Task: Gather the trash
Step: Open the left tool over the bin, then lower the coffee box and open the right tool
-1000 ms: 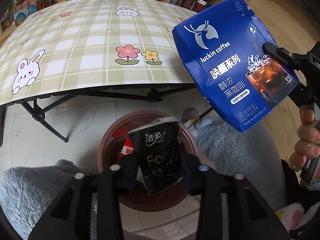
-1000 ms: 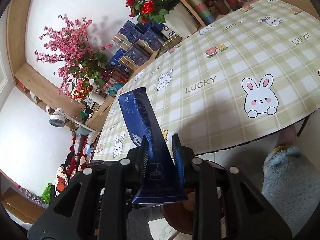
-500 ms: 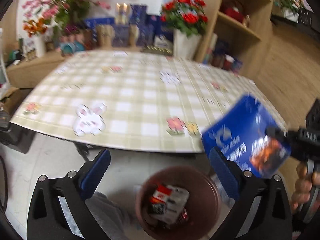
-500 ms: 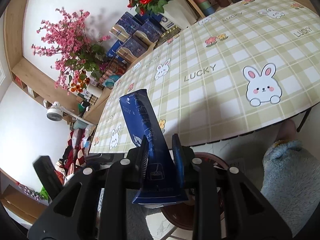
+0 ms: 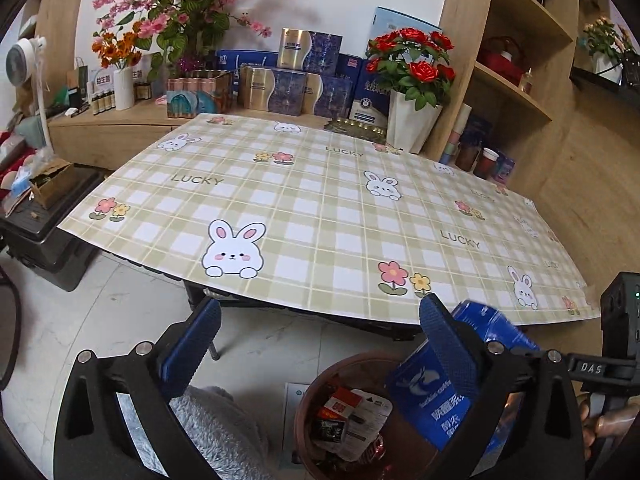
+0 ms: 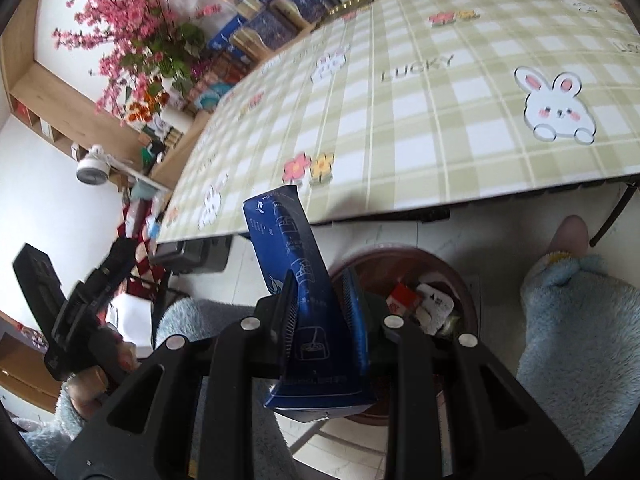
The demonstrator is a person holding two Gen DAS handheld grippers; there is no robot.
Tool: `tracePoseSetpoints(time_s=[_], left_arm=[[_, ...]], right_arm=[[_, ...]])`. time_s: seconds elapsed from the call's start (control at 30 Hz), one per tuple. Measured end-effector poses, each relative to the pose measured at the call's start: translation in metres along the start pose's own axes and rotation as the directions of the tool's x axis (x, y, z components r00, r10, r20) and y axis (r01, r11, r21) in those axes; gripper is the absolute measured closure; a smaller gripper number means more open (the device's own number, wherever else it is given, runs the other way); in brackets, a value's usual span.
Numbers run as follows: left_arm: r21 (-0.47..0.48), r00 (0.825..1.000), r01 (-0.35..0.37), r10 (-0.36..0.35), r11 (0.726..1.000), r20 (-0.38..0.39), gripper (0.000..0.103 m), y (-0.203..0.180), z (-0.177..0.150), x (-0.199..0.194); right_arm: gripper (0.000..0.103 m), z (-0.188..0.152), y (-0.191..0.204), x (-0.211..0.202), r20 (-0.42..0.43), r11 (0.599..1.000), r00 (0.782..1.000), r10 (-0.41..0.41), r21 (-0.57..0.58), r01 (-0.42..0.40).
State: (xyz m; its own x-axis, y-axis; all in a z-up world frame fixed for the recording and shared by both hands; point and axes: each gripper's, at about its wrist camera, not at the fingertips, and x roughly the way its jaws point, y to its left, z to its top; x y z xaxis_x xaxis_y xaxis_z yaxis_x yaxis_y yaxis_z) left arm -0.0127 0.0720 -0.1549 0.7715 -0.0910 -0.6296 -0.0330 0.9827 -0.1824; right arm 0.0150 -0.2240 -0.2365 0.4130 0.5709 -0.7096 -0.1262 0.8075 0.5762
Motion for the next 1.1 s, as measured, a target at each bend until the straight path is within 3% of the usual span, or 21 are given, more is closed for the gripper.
tracePoseSetpoints(time_s=[0.27,0.7,0.77,0.87,1.1], left_arm=[[-0.029,0.999,0.006,-0.007,1.000,-0.037,0.006,0.007,-0.009,0.010],[-0.039,0.997,0.016,-0.018,0.999,-0.068,0.006,0.010,-0.016,0.022],[-0.041,0.997,0.016,-0.019,0.999,-0.070,0.006,0.010,-0.017,0.023],[-0.035,0.997,0.013,-0.016,0.999,-0.070,0.006,0.009,-0.017,0.024],[-0.027,0.997,0.028,-0.030,0.999,-0.074,0.006,0.007,-0.017,0.025]], right_arm=[[0.076,-0.006,-0.001,0.025,-0.070,0.989,0.988,-0.141,-0.065,0.136],[0.076,-0.001,-0.007,0.054,-0.045,0.929,0.941,-0.335,-0.178,0.323],[0.076,0.000,-0.006,0.060,-0.060,0.931,0.944,-0.326,-0.192,0.310],[0.069,-0.002,-0.002,0.063,-0.089,0.960,0.969,-0.232,-0.181,0.214],[0.039,0.001,0.011,0.052,-0.049,0.961,0.979,-0.199,-0.208,0.185]])
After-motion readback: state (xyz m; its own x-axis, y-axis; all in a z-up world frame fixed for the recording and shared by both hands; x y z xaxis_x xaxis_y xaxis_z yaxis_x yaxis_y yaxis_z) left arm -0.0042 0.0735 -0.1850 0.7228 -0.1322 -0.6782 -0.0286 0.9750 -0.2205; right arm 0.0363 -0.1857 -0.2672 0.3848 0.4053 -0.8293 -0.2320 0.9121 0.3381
